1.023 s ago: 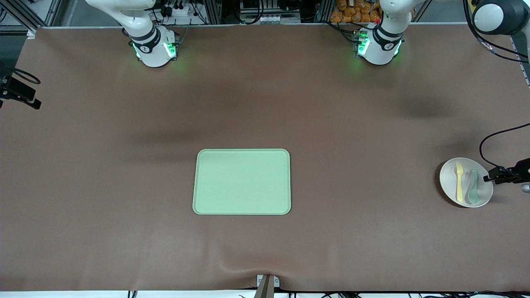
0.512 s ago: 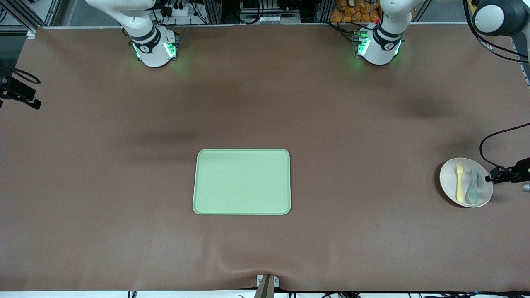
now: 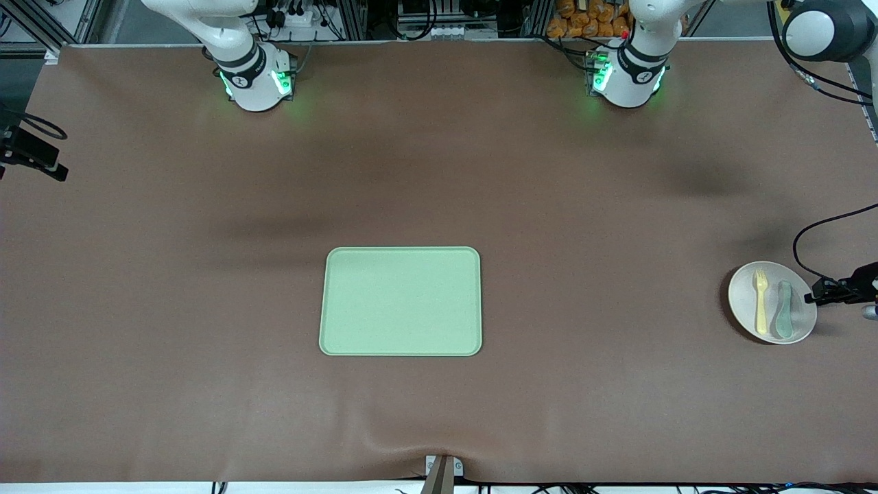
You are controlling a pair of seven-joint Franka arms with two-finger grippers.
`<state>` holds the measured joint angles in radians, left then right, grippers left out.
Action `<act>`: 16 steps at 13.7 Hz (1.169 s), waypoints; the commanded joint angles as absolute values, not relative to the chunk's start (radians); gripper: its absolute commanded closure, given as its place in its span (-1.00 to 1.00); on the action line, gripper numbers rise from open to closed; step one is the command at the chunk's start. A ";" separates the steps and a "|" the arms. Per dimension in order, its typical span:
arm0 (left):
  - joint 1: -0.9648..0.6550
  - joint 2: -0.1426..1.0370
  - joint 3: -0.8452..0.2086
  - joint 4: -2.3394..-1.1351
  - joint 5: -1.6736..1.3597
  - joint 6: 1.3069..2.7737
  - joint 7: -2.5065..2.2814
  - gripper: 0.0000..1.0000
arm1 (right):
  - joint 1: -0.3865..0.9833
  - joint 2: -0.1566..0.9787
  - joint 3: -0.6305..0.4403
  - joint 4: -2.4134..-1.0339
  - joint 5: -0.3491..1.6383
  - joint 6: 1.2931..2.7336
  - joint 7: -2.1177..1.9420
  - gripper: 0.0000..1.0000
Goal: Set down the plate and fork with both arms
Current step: 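Lower the left gripper and pinch the white plate's rim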
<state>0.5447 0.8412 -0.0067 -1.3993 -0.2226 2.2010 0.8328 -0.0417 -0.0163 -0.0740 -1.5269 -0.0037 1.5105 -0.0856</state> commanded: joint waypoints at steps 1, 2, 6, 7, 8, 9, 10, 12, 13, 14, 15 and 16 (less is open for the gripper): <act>0.549 0.862 -0.008 -1.370 -0.235 2.209 0.864 0.67 | -0.061 -0.006 -0.061 -1.505 0.014 1.503 -0.081 -1.00; 0.549 0.862 -0.008 -1.370 -0.235 2.209 0.864 0.76 | -0.061 -0.006 -0.061 -1.506 0.014 1.503 -0.081 -1.00; 0.549 0.861 -0.008 -1.371 -0.236 2.209 0.861 0.97 | -0.063 -0.006 -0.061 -1.506 0.014 1.503 -0.081 -1.00; 0.549 0.859 -0.009 -1.373 -0.236 2.209 0.859 1.00 | -0.063 -0.005 -0.061 -1.506 0.014 1.503 -0.081 -1.00; 0.549 0.859 -0.009 -1.371 -0.238 2.209 0.859 1.00 | -0.063 -0.005 -0.061 -1.506 0.014 1.503 -0.081 -1.00; 0.549 0.858 -0.011 -1.373 -0.238 2.207 0.858 1.00 | -0.063 -0.005 -0.061 -1.506 0.014 1.503 -0.081 -1.00; 0.549 0.851 -0.012 -1.373 -0.239 2.204 0.854 1.00 | -0.063 -0.005 -0.061 -1.506 0.014 1.503 -0.081 -1.00; 0.549 0.838 -0.017 -1.371 -0.245 2.171 0.845 1.00 | -0.063 -0.005 -0.061 -1.506 0.014 1.503 -0.081 -1.00; 0.548 0.833 -0.018 -1.371 -0.259 2.145 0.832 1.00 | -0.063 -0.005 -0.061 -1.506 0.014 1.503 -0.081 -1.00; 0.545 0.827 -0.020 -1.371 -0.265 2.131 0.813 1.00 | -0.063 -0.005 -0.061 -1.506 0.014 1.503 -0.081 -1.00; 0.543 0.816 -0.020 -1.371 -0.265 2.120 0.795 1.00 | -0.063 -0.005 -0.061 -1.506 0.014 1.503 -0.081 -1.00; 0.540 0.807 -0.021 -1.371 -0.265 2.099 0.779 1.00 | -0.063 -0.005 -0.061 -1.506 0.014 1.503 -0.081 -1.00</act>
